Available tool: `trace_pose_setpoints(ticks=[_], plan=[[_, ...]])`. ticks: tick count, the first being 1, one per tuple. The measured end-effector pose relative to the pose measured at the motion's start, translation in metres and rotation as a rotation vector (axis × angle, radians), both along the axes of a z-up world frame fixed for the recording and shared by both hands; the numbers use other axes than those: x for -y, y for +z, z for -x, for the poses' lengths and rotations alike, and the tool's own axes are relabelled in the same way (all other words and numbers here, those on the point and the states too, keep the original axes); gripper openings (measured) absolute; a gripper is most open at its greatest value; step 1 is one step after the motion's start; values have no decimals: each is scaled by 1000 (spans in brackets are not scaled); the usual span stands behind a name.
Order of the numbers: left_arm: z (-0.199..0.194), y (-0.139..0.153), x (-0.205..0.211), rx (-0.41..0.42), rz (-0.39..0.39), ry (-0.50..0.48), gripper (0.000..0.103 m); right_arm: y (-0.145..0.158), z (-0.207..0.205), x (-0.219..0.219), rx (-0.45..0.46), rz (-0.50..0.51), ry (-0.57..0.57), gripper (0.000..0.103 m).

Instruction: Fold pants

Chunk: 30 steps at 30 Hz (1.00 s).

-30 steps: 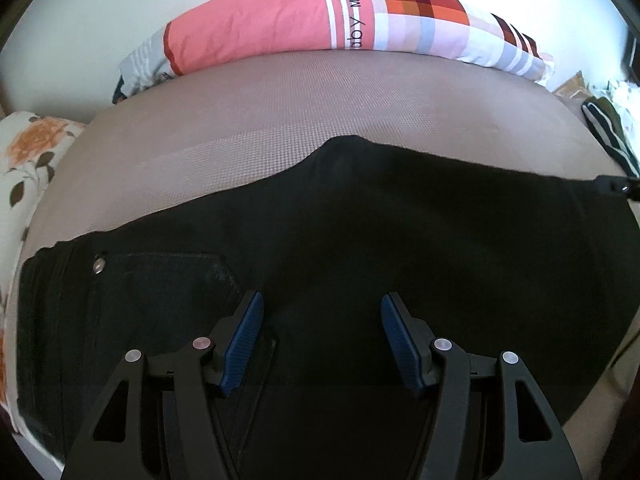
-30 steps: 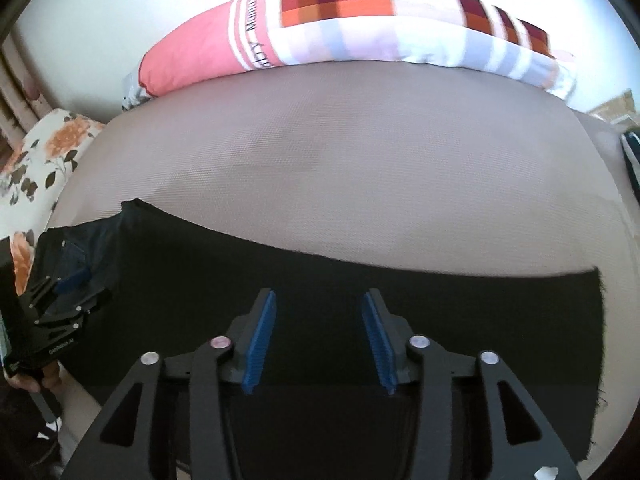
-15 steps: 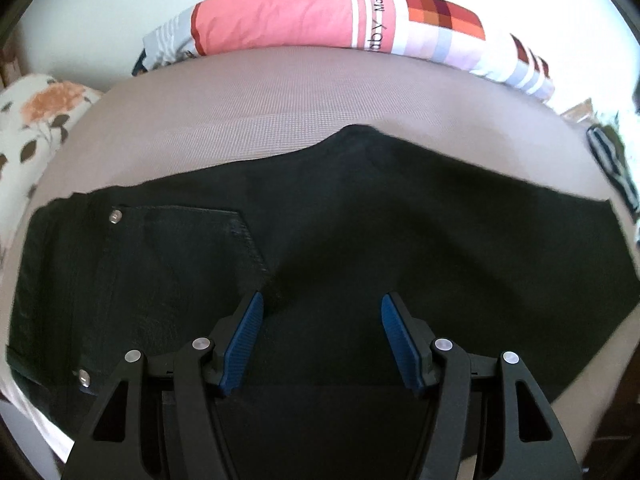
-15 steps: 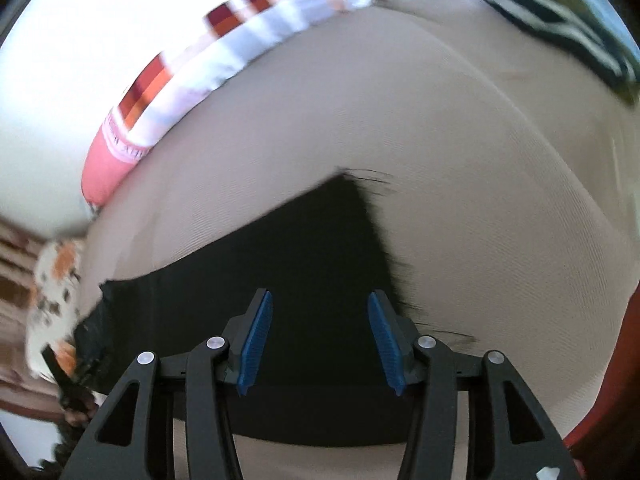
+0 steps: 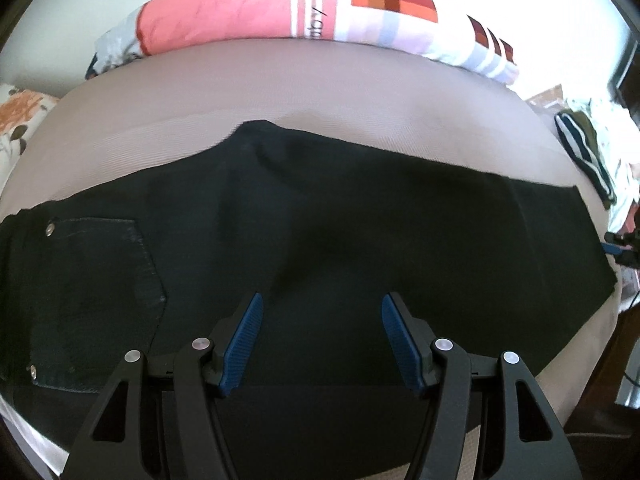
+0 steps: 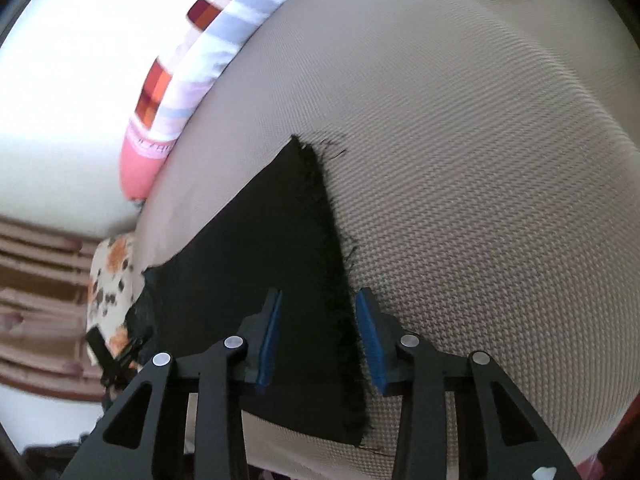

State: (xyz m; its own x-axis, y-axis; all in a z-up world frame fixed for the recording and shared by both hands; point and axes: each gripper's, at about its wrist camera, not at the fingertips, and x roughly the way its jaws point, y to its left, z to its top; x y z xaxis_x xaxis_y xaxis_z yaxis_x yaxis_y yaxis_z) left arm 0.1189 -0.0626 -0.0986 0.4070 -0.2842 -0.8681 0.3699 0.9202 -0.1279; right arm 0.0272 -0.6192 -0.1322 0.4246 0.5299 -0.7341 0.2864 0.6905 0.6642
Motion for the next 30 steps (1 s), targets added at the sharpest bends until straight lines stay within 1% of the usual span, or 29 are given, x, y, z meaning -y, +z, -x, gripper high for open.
trace_pose_setpoints(ticks=[3,4,5,8,10,13,16,19,24,27,30], plan=[[-1,-4,7,-14,-7,-6,63,-5,-5,1,16,-32,35,26],[-1,-4,9,-7,-13,-5,63,-7,-7,0,15,-40,49,23],[-1,-4,11,2,-18,-6,63,-9,-10,-1,15,-40,58,17],[-2,-5,12,21,-21,-4,63,-15,-19,-4,27,-72,70,10],[-2,-6,14,36,-33,-5,63,-18,-23,-6,39,-103,66,10],[-1,-8,16,49,-48,-7,63,-14,-24,-11,47,-74,53,10],[0,-11,14,51,-39,-5,63,-4,-20,-20,36,18,21,10],[0,-12,12,50,-25,-1,63,10,-16,-30,36,51,-36,10],[2,-8,2,51,14,17,63,45,-21,-64,92,18,-67,9],[2,0,-9,63,43,30,63,63,-32,-99,131,1,-24,9],[3,8,-24,80,67,47,63,78,-53,-141,154,-12,21,9]])
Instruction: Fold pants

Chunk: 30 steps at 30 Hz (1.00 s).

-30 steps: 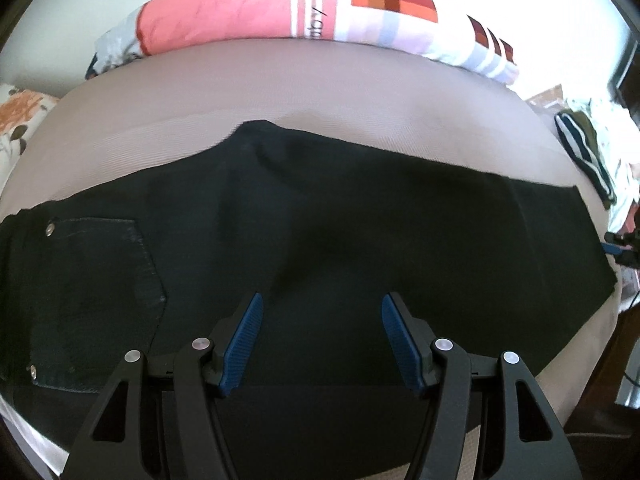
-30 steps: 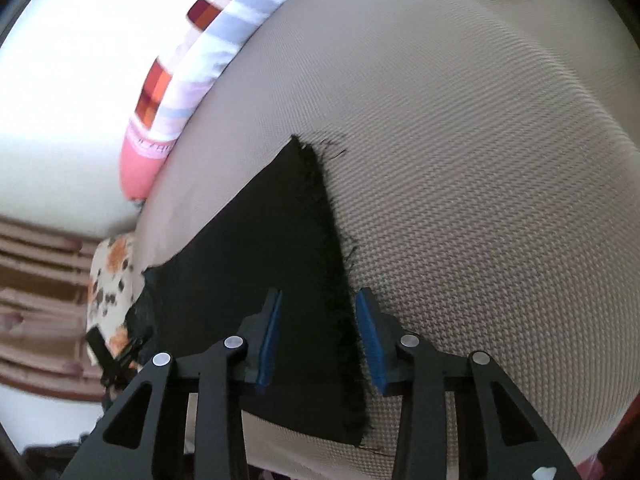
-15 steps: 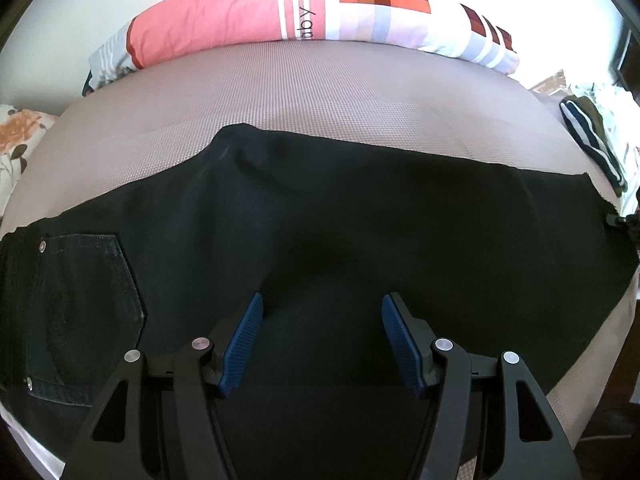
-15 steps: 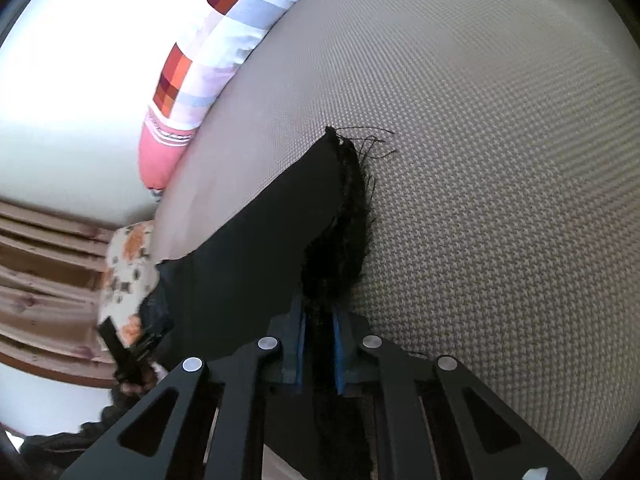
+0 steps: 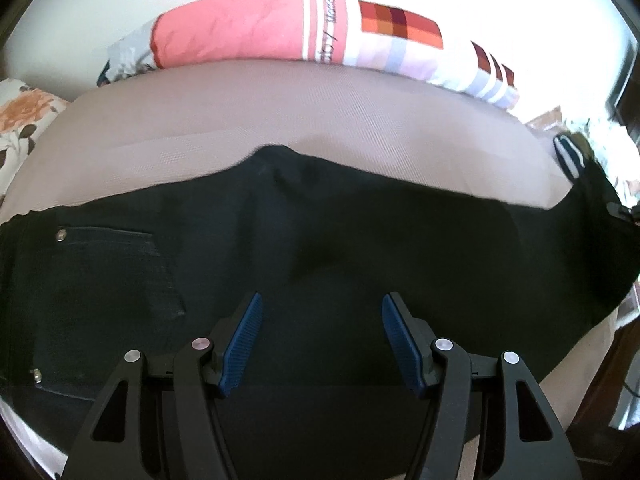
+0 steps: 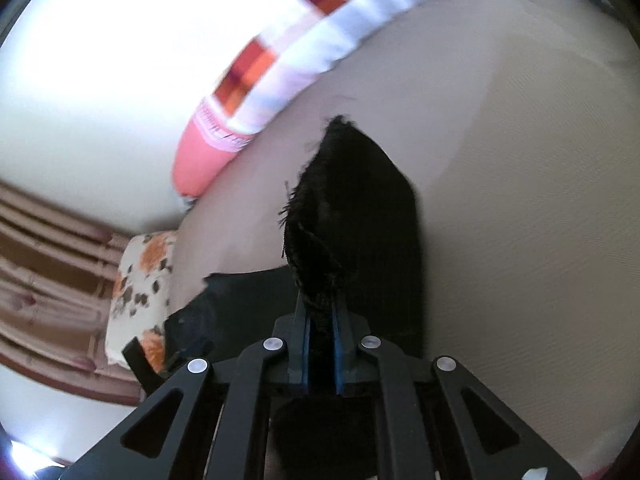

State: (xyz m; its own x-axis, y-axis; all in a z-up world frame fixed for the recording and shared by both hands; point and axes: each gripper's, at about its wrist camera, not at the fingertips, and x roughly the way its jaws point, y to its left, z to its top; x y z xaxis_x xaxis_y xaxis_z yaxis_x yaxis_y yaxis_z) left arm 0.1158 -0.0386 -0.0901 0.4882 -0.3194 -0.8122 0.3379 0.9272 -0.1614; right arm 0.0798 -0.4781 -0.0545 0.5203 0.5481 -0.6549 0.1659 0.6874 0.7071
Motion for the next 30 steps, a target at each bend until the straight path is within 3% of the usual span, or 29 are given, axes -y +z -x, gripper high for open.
trace_pose_setpoints(ticks=[4,10,16,22,25,26,27,30], plan=[[2,10,-23,18,31,30,63,11,-32,-64,10,39,87,9],[3,21,-57,33,95,61,63,0,-73,-157,-12,59,231,8],[6,28,-86,37,241,44,63,-34,-94,-242,-61,124,371,8],[4,27,-95,21,281,25,63,-61,-93,-308,-96,235,515,8],[2,25,-94,-6,307,1,63,-61,-92,-321,-94,246,545,26],[1,24,-92,-14,313,-7,63,-59,-92,-320,-93,226,547,40],[1,24,-91,-27,323,-19,63,-54,-91,-317,-88,218,535,47],[-1,21,-84,-76,359,-54,63,-36,-85,-297,-51,227,464,47]])
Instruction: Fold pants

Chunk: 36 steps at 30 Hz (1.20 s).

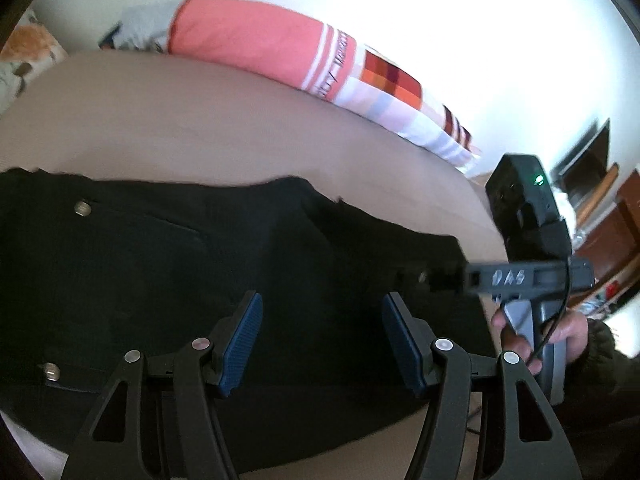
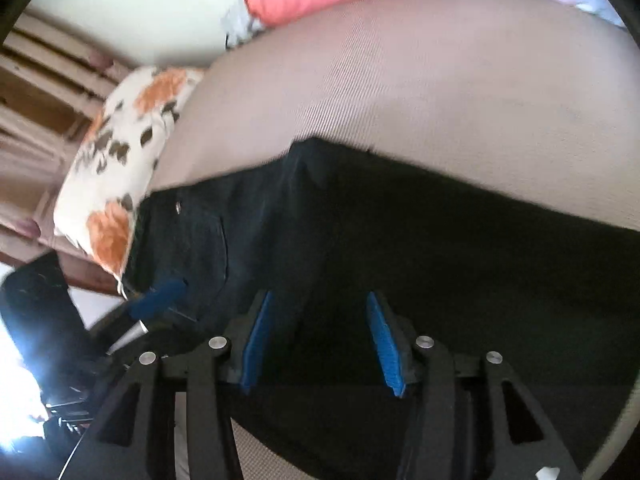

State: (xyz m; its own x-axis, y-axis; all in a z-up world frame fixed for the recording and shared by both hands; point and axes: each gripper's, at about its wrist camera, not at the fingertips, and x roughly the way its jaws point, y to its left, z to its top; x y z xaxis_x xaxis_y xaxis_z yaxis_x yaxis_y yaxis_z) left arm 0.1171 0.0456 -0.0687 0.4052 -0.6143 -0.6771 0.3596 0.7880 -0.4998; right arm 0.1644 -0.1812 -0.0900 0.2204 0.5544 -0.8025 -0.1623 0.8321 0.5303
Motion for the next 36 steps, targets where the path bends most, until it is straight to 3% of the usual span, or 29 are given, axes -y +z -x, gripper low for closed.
trace_pose_setpoints(ticks=[4,8,14,19,27,29,33,35,36], plan=[[-10,-7,11,-111,75,-74,63,17,14,37,30,5,-86,48],[-31,-23,26,-282,154,-117,62,21,35,72,14,-16,-191,51],[-58,-41,44,-410,149,-133,51,17,60,97,14,-38,-289,51],[-71,-50,55,-435,90,-124,49,7,70,114,-3,-91,-350,51],[-72,-53,64,-442,106,-166,47,0,73,129,-6,-138,-394,51],[-69,-60,73,-482,119,-217,39,-2,73,130,-9,-151,-401,51],[-68,-64,76,-482,142,-199,30,-7,74,132,-17,-167,-403,51],[-68,-68,73,-497,129,-170,6,-10,74,130,-24,-164,-399,51],[-67,-70,71,-495,114,-151,5,-10,73,129,-26,-157,-398,51]])
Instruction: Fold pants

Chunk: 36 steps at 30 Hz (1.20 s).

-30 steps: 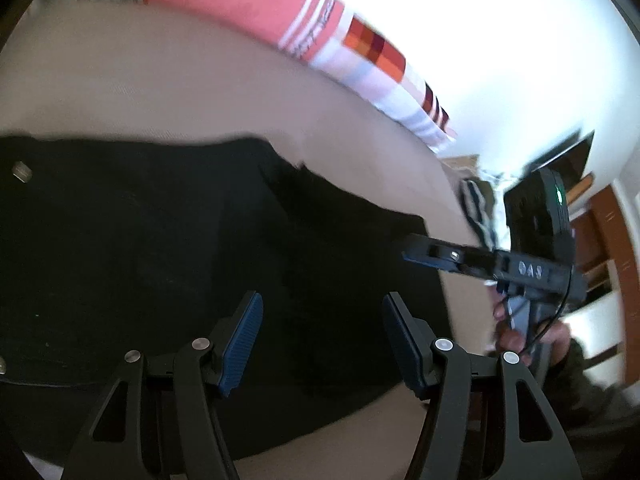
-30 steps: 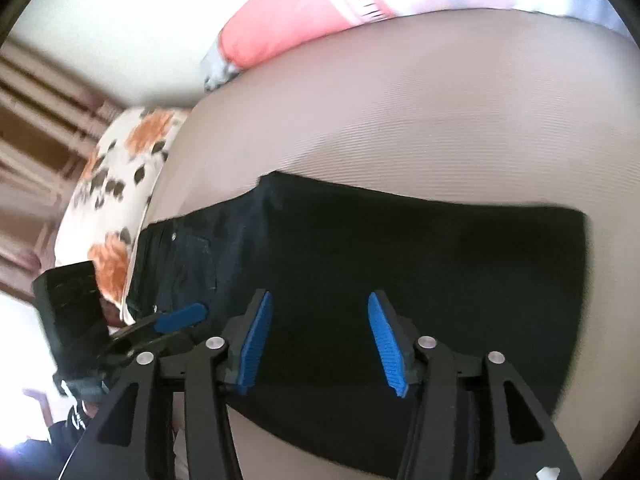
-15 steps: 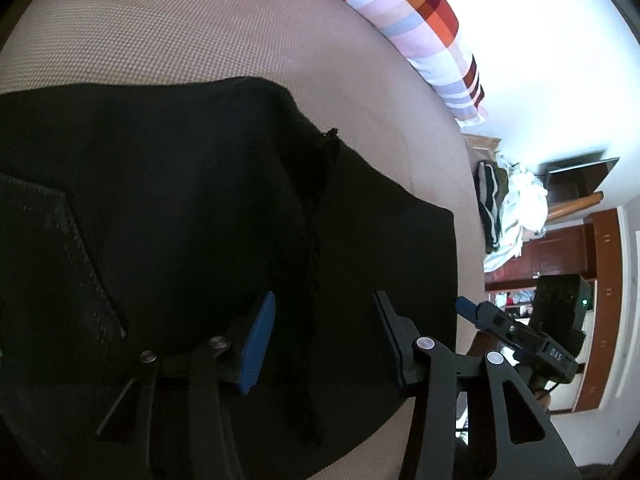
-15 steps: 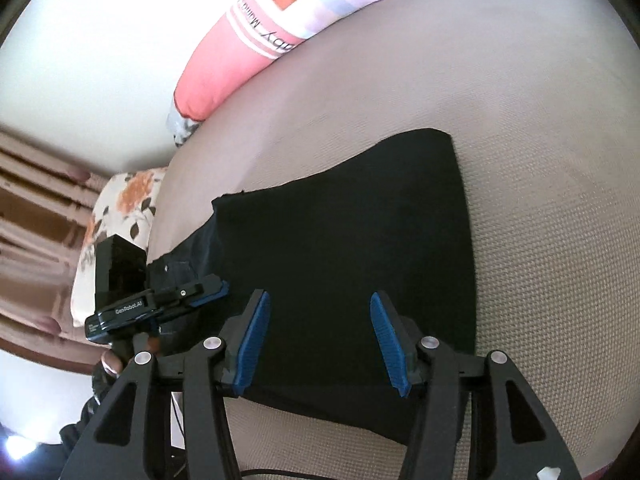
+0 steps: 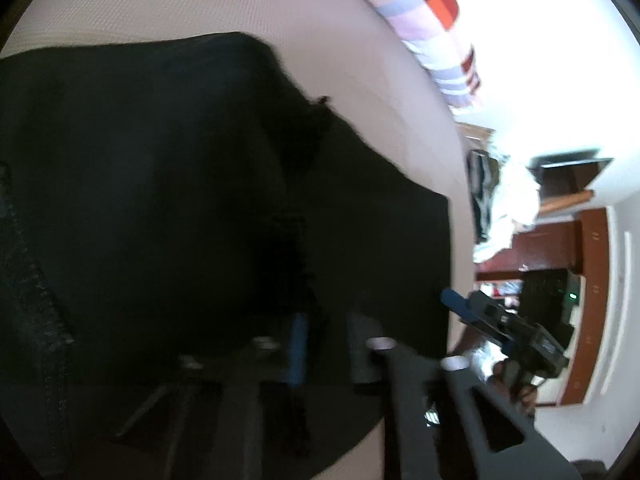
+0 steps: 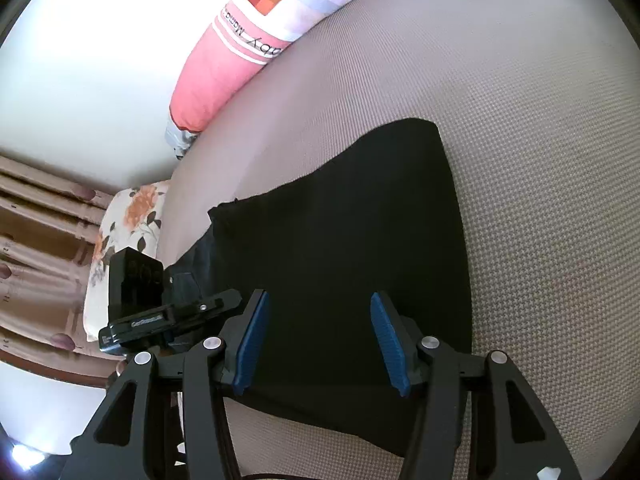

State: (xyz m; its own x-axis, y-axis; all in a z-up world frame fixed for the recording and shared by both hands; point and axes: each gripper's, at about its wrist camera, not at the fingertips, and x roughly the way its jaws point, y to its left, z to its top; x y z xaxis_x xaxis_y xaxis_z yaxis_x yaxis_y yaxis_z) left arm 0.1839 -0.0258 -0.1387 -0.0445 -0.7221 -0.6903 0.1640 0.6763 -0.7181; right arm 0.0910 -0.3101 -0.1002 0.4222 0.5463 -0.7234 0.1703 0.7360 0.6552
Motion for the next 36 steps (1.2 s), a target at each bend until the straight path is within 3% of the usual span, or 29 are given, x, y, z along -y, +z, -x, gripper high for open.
trace_pose_setpoints(ticks=[6,11,16,20,23,27,29,32,36], plan=[[20,23,9,149,-83,32,3,6,-2,-11,-1,130,22,51],[26,32,-5,173,-79,48,3,8,-1,-21,3,220,68,51],[21,15,-18,135,-93,77,3,-4,-2,-34,-9,251,106,50],[22,10,-12,184,-132,52,5,-7,-5,-41,-8,302,127,50],[26,17,-13,234,-183,54,9,2,-14,-41,12,362,128,50],[39,37,-8,427,-355,62,17,14,-35,-39,81,496,100,50],[48,46,-4,510,-385,43,18,13,-47,-41,90,562,98,50],[59,49,1,535,-381,-5,25,1,-60,-49,80,639,136,49],[73,32,6,525,-436,-56,27,-2,-62,-61,95,725,164,54]])
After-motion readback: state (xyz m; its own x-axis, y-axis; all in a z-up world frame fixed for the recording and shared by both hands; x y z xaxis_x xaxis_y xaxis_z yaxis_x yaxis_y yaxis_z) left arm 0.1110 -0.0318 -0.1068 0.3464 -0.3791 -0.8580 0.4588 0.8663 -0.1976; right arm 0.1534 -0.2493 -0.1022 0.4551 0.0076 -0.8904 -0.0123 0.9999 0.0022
